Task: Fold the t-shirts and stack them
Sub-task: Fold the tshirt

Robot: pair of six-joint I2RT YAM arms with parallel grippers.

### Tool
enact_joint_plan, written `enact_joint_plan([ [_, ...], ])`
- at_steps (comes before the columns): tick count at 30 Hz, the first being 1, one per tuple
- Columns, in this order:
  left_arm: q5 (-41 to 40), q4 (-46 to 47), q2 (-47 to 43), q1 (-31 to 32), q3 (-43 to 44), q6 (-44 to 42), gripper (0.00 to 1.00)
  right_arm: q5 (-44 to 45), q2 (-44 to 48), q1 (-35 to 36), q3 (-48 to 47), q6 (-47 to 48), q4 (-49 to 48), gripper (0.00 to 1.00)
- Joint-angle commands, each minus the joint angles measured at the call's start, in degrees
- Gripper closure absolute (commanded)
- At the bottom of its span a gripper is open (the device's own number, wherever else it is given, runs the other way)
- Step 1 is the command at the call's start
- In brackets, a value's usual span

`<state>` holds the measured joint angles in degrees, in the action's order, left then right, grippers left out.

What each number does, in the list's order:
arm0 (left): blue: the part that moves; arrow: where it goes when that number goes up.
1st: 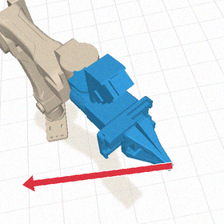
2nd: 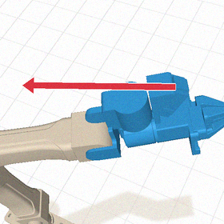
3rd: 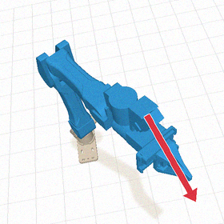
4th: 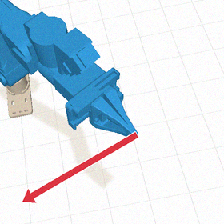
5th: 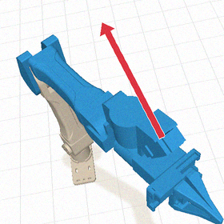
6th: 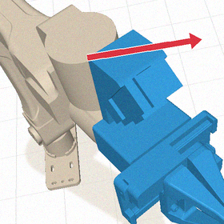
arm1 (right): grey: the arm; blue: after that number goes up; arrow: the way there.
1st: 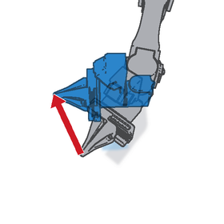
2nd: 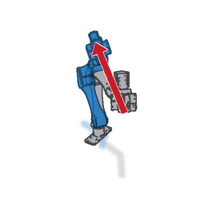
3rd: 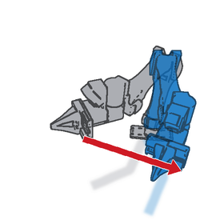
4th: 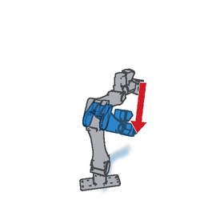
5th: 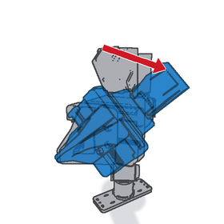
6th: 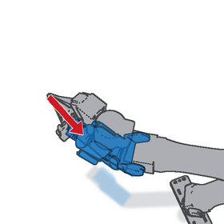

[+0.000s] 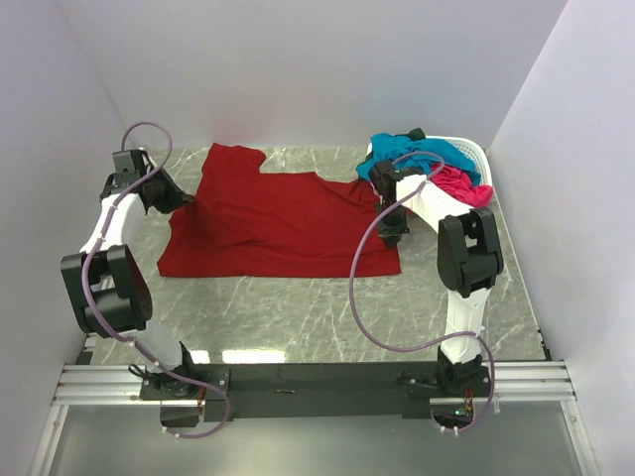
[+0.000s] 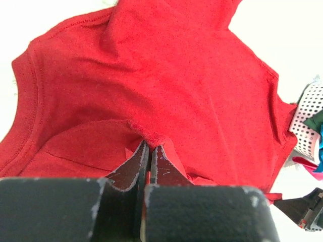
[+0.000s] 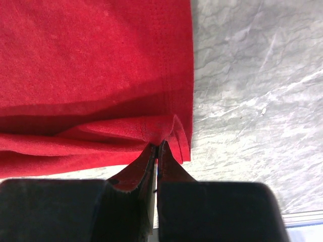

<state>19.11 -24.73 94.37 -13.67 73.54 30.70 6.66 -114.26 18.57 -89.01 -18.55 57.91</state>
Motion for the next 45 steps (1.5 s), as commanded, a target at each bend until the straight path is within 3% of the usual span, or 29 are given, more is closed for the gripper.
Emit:
enact_joint_plan([
  [1,-1.3,1.3,-0.9,0.1,2.7,-0.7,1.0,1.8,2.4,-1.2,-2.4,0.2,0.6,1.0],
  [19,-3.6,2.4,-0.5,0.2,2.2,2.5,1.0,1.6,-0.8,-2.9,-5.7,0.7,0.2,1.0],
  [22,-3.8,2.0,0.6,0.2,3.6,3.2,0.74,1.2,-1.0,-3.1,-6.8,0.7,-0.2,0.78],
  [23,-4.3,2.1,0.5,0.1,3.9,3.7,0.52,1.3,-0.5,-3.4,-7.0,0.7,-0.3,0.6],
  [26,-5.7,2.0,-0.8,0.2,4.2,4.5,0.24,2.0,1.4,-3.8,-7.6,0.5,-0.9,0.47],
  [27,-6.6,2.0,-1.3,0.2,3.6,4.6,0.2,2.2,2.1,-4.1,-7.3,0.3,-1.0,0.45],
  [32,-7.2,3.2,-6.5,0.4,-3.9,7.3,0.11,0.2,6.9,-4.3,-2.0,-0.4,-3.5,0.41],
  [38,-5.8,6.3,-10.6,1.0,-18.6,10.8,0.1,-5.2,8.9,-4.3,8.3,-1.8,-8.6,0.41],
  [45,-6.1,9.0,-10.8,0.9,-24.6,11.4,0.07,-6.5,8.2,-4.5,12.2,-2.8,-11.4,0.41],
])
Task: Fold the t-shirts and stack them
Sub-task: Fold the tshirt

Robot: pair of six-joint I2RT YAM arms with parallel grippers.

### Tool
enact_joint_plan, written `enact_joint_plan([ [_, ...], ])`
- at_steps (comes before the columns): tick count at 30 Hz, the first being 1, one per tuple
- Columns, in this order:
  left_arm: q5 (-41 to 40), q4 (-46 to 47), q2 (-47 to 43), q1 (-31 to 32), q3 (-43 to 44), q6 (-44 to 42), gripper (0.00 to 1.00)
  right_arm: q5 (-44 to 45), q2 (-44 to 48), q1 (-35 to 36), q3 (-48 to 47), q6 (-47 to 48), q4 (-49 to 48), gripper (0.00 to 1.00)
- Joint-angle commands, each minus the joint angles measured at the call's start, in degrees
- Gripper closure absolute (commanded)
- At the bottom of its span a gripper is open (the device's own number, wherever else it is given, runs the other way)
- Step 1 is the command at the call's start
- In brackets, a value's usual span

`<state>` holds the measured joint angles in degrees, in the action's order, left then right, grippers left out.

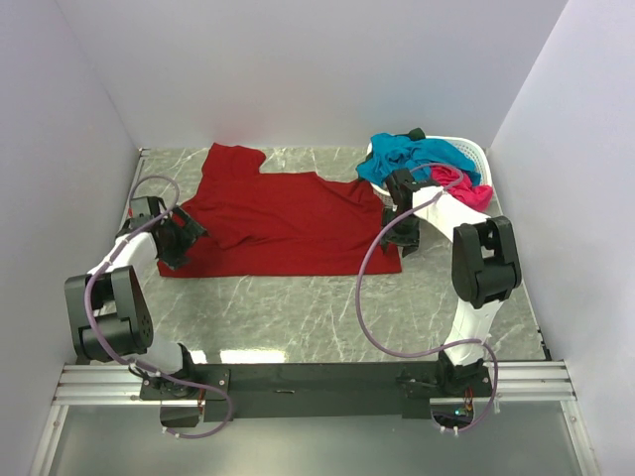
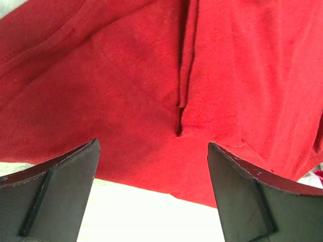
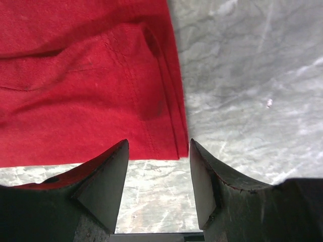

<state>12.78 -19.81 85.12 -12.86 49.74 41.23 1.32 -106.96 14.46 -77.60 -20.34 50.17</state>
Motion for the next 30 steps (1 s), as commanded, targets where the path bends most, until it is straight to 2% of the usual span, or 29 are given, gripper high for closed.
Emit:
enact_joint_plan([
  [1,0.2,4.3,-1.2,0.1,-1.0,0.8,0.07,-1.2,0.3,-0.3,1.1,-1.1,-4.0,0.41],
  [9,1.4,7.7,2.0,-2.7,-5.2,1.5,0.06,-1.2,-0.9,-0.4,6.7,-3.0,-6.2,0.42],
  [15,1.7,7.9,3.5,-4.6,-5.0,0.2,0.06,-1.1,-0.5,-0.4,10.3,-3.8,-7.2,0.44],
  [18,1.5,7.6,3.7,-5.5,-4.3,-0.4,0.06,-2.7,-0.4,-0.4,11.5,-3.8,-7.5,0.53],
  [21,0.8,6.9,4.1,-6.6,-3.3,-1.5,0.06,-3.3,0.1,-0.5,13.2,-4.2,-7.8,0.67],
  [22,0.7,6.6,4.4,-6.9,-3.0,-2.1,0.06,-3.6,0.6,-0.4,13.7,-4.2,-7.8,0.79],
  [25,0.4,5.9,5.1,-8.2,-2.2,-3.3,0.06,-4.4,2.3,0.0,16.0,-4.4,-7.7,0.94],
  [30,-0.2,4.3,6.1,-10.2,-1.5,-4.0,0.06,-4.4,4.6,1.6,19.3,-4.6,-7.2,0.99],
])
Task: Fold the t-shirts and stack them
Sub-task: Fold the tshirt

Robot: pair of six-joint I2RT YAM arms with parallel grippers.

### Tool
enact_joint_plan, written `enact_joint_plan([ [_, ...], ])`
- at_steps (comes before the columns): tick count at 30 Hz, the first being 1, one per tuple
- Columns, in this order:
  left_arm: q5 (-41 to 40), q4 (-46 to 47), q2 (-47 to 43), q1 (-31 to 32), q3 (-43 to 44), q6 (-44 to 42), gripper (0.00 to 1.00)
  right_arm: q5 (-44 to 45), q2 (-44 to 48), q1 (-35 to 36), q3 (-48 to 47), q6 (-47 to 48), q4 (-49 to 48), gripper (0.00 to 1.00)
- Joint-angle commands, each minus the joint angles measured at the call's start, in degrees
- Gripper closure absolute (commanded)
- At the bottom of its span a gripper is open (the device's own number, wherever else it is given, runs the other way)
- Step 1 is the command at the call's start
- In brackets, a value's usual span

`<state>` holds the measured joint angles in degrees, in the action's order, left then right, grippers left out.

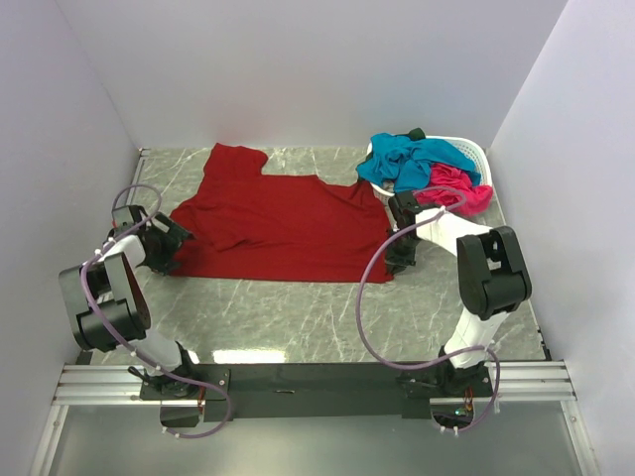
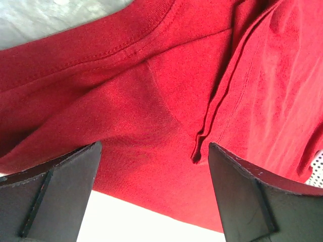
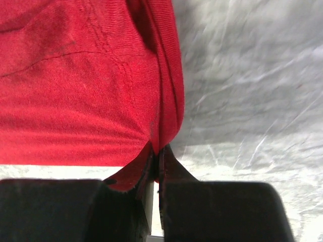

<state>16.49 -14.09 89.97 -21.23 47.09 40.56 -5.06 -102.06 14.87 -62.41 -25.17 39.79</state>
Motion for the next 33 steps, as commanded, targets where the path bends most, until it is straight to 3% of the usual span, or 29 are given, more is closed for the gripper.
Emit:
enact_joint_plan([
  [1,-4.0,-1.7,1.0,-2.0,1.2,-3.2,0.06,1.7,0.0,1.4,4.7,0.1,3.2,1.0],
  [13,-7.3,-7.0,-3.6,-5.9,-0.1,-6.2,0.04,0.1,1.7,11.8,6.9,-3.4,4.2,1.0],
  [23,-7.7,-7.6,-5.2,-12.0,-0.2,-7.9,0.03,-1.4,1.7,16.1,9.2,-5.1,3.5,1.0],
  [30,-7.2,-7.2,-10.1,-9.5,1.6,-5.7,0.04,-0.7,2.9,16.2,9.3,-4.8,4.6,1.0],
  [33,-7.5,-5.4,-11.1,-3.8,2.0,-2.9,0.04,-0.4,3.3,16.2,9.2,-4.5,5.0,1.0],
])
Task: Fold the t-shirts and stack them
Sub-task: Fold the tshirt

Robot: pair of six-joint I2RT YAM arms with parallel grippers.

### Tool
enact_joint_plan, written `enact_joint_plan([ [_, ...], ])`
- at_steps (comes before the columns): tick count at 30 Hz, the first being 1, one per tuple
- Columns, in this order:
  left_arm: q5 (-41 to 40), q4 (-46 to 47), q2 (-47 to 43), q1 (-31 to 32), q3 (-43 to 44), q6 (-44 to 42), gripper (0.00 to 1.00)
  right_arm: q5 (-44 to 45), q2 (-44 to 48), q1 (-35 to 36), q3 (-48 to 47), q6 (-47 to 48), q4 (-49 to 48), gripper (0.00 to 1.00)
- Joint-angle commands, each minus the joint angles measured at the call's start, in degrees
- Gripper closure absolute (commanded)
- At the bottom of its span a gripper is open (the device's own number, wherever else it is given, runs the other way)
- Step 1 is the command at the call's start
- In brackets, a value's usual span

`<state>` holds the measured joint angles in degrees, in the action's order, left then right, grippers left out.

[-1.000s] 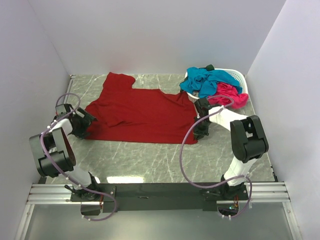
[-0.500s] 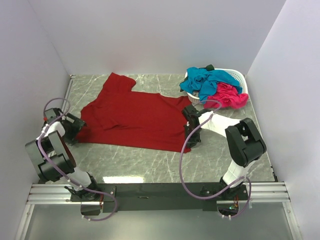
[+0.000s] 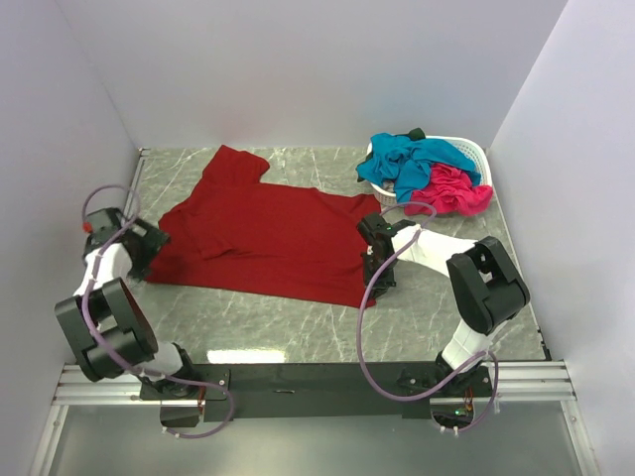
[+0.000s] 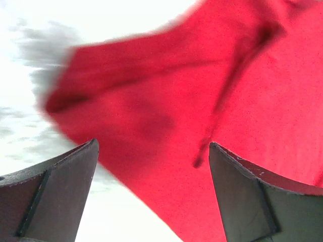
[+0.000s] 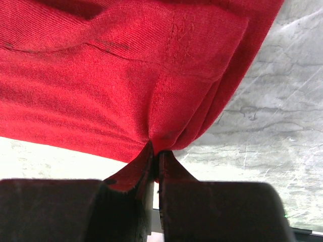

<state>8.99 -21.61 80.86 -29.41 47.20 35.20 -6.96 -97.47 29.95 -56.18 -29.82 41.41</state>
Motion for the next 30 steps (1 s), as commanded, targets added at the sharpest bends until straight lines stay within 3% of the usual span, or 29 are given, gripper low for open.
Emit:
enact_joint_plan([
  [1,-0.9,3.1,-1.6,7.8,2.1,3.2,0.04,1.5,-1.3,1.2,3.0,0.4,3.5,1.0],
  [6,-1.6,6.5,4.4,13.5,3.2,8.1,0.04,1.4,-1.3,1.2,3.6,0.6,3.3,1.0],
  [18,-3.7,10.1,13.2,13.3,2.6,5.1,0.03,0.2,0.2,1.1,4.7,-0.4,2.4,1.0],
  [27,-2.1,10.0,9.2,1.7,-5.5,1.8,0.03,-1.8,0.2,2.2,4.2,0.1,2.5,1.0],
  [30,-2.3,8.6,8.5,0.8,-5.3,1.4,0.03,-2.6,-1.3,3.9,3.4,0.7,3.1,1.0],
])
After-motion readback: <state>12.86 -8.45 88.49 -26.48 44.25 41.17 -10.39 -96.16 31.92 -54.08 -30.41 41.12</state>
